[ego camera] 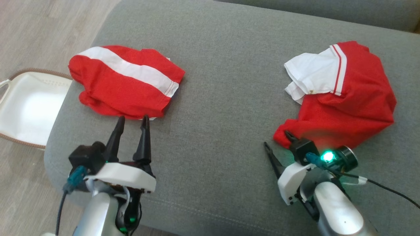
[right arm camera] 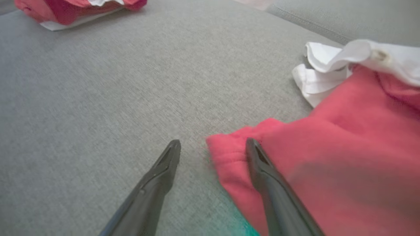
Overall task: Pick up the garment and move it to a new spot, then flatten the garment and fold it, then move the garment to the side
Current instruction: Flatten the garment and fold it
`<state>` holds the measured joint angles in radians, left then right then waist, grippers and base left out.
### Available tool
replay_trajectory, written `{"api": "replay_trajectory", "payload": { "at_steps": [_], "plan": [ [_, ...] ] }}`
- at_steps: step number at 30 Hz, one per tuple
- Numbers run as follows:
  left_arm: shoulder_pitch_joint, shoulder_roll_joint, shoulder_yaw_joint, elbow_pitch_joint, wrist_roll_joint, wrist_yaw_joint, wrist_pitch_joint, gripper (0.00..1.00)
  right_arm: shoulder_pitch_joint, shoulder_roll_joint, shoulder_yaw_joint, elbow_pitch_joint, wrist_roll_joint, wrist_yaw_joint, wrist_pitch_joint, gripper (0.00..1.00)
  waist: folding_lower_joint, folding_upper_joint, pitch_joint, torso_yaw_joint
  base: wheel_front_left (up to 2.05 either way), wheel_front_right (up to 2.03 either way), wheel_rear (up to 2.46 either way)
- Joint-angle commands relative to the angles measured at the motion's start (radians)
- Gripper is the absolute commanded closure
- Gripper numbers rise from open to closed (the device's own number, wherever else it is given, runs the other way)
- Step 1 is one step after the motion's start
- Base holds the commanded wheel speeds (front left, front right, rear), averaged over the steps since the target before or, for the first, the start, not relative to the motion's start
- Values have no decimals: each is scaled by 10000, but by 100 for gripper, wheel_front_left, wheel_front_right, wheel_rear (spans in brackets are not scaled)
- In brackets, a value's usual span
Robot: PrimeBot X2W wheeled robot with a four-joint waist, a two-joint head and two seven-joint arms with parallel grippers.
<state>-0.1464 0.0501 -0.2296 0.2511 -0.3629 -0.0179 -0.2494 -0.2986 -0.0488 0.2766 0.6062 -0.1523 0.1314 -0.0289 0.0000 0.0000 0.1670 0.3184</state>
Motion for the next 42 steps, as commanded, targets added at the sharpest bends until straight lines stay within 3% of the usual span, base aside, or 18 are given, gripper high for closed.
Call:
{"api": "replay_trajectory", "payload": {
  "at_steps": [1, 6, 7, 8, 16, 23, 28, 32, 37, 42],
  "plan": [
    [-504, 15, 403, -308, 77, -38, -123, 0, -350, -14, 31, -181, -125, -7, 6, 0, 0, 0, 53, 31, 0, 0, 0],
    [-556, 5, 355, -264, -15, -30, -124, 0, -430, -14, -190, 135, -330, -7, 121, 0, 0, 0, 145, -14, 0, 0, 0],
    [-568, 5, 327, -265, -52, -14, -124, 0, -458, -14, -190, 190, -317, -7, 137, 62, 0, 0, 157, -35, 0, 0, 0],
    [-574, 4, 302, -268, -89, 2, -124, 0, -487, -14, -173, 222, -322, -7, 109, 100, 0, 0, 162, -65, 0, 0, 0],
    [-524, 2, 247, -162, -117, 74, -124, 0, -879, -14, 340, -296, 661, -7, -1035, 100, 0, 0, -167, -418, 0, 0, 0],
    [-204, 2, 487, -154, -66, 90, -124, 0, -1870, -14, 967, -1770, 2371, -7, -1949, 100, 0, 0, -765, -1032, 0, 0, 0],
    [32, 2, 746, -240, -28, 98, -124, 0, -2181, -14, 684, -2729, 2912, -7, -2068, 100, 0, 0, -1000, -1649, 0, 0, 0],
    [165, 2, 995, -364, -4, 81, -124, 0, -2104, -14, -237, -3600, 2848, -7, -1843, 100, 0, 0, -1076, -2377, 0, 0, 0],
    [18, 1, 1033, -497, -17, 52, -124, 0, -1523, -238, -2741, -4797, 2256, -7, -1017, 100, 0, 0, -974, -3235, 0, 0, 0],
    [-162, 1, 850, -443, -1, 21, -124, 0, -1187, -722, -5032, -4659, 1959, -7, -296, 100, 0, 0, -846, -3574, 0, 0, 0]
  ]
}}
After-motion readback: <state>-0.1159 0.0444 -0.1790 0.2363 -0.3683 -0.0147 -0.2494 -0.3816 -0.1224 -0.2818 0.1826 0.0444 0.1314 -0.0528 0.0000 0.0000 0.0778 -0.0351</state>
